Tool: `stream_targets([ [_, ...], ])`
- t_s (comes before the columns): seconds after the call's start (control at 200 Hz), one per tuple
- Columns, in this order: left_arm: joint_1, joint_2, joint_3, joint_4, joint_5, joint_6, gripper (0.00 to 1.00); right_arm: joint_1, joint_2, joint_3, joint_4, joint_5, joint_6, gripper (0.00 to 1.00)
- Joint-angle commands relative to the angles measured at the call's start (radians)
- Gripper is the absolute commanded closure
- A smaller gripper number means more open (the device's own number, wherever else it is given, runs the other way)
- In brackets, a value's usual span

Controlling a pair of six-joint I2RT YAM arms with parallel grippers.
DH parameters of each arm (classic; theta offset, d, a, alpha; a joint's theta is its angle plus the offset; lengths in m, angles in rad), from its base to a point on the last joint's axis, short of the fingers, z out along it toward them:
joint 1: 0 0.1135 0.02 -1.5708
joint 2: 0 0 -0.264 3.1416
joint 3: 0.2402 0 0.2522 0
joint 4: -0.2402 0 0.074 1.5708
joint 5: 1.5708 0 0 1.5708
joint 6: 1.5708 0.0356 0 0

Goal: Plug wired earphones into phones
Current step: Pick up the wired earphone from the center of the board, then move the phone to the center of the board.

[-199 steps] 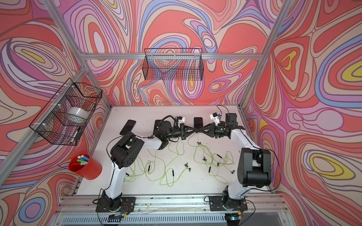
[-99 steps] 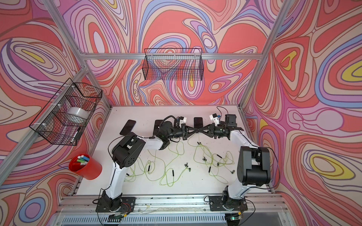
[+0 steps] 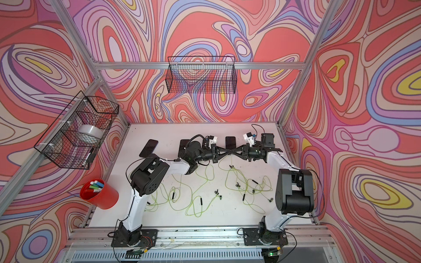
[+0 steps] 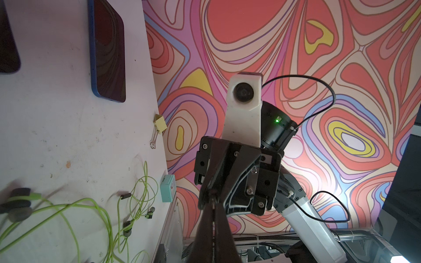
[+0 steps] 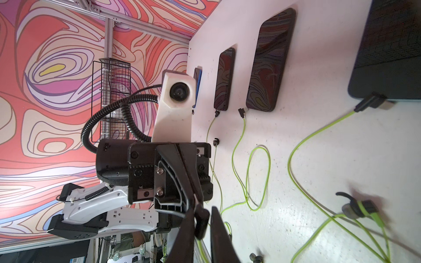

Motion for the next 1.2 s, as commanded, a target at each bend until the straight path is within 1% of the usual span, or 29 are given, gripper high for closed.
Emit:
stream_targets([
  [0.0,-0.011,0.024,0.037,0.052,0.005,-0.004,1.0,0.009,0.014,-0.014,0.021,-0.004,0.007,0.85],
  [0.1,-0.013,0.024,0.033,0.051,0.002,-0.003,1.0,0.009,0.014,-0.014,0.024,0.0,0.008,0.91],
  [0.21,-0.012,0.018,0.027,0.038,-0.012,0.017,1.0,0.009,0.007,-0.011,0.025,0.016,0.007,0.94],
  [0.315,-0.008,0.005,0.027,0.0,-0.031,0.059,0.69,0.005,-0.002,0.002,0.0,0.06,-0.007,0.96],
  [0.356,-0.004,0.0,0.036,-0.018,-0.036,0.074,0.61,-0.004,-0.008,0.006,-0.011,0.085,-0.011,0.96],
  [0.411,0.003,-0.006,0.058,-0.057,-0.039,0.1,0.54,-0.024,-0.018,0.01,-0.024,0.125,-0.012,0.97],
  [0.456,0.007,-0.012,0.086,-0.116,-0.041,0.138,0.51,-0.044,-0.029,0.019,-0.05,0.204,-0.006,0.97],
  [0.486,0.009,-0.019,0.112,-0.171,-0.045,0.175,0.46,-0.058,-0.036,0.025,-0.072,0.277,-0.002,0.97],
  [0.541,0.009,-0.028,0.171,-0.317,-0.059,0.27,0.42,-0.088,-0.045,0.039,-0.126,0.4,-0.005,0.97],
  [0.671,-0.002,-0.023,0.337,-0.702,-0.168,0.494,0.38,-0.193,-0.071,0.025,-0.129,0.617,0.041,0.98],
  [0.711,-0.007,-0.014,0.382,-0.778,-0.208,0.544,0.37,-0.231,-0.075,0.02,-0.119,0.681,0.05,0.98],
  [0.751,-0.015,-0.002,0.417,-0.824,-0.245,0.577,0.37,-0.269,-0.069,0.015,-0.099,0.721,0.053,0.98],
  [0.806,-0.025,0.017,0.457,-0.87,-0.288,0.605,0.36,-0.324,-0.037,0.015,-0.058,0.735,0.062,0.99],
  [0.871,-0.038,0.049,0.519,-0.916,-0.33,0.638,0.35,-0.361,0.015,0.038,-0.042,0.744,0.063,0.99],
  [0.966,-0.058,0.102,0.608,-0.992,-0.394,0.684,0.33,-0.373,0.104,0.092,-0.025,0.775,0.03,0.99],
  [1.027,-0.071,0.137,0.665,-1.042,-0.436,0.713,0.29,-0.373,0.165,0.124,-0.011,0.782,0.014,1.0],
  [1.127,-0.087,0.195,0.763,-1.111,-0.482,0.755,0.17,-0.376,0.252,0.194,0.0,0.772,0.004,1.0],
  [1.197,-0.094,0.227,0.814,-1.146,-0.51,0.779,0.14,-0.375,0.303,0.235,-0.007,0.75,0.003,1.0],
])
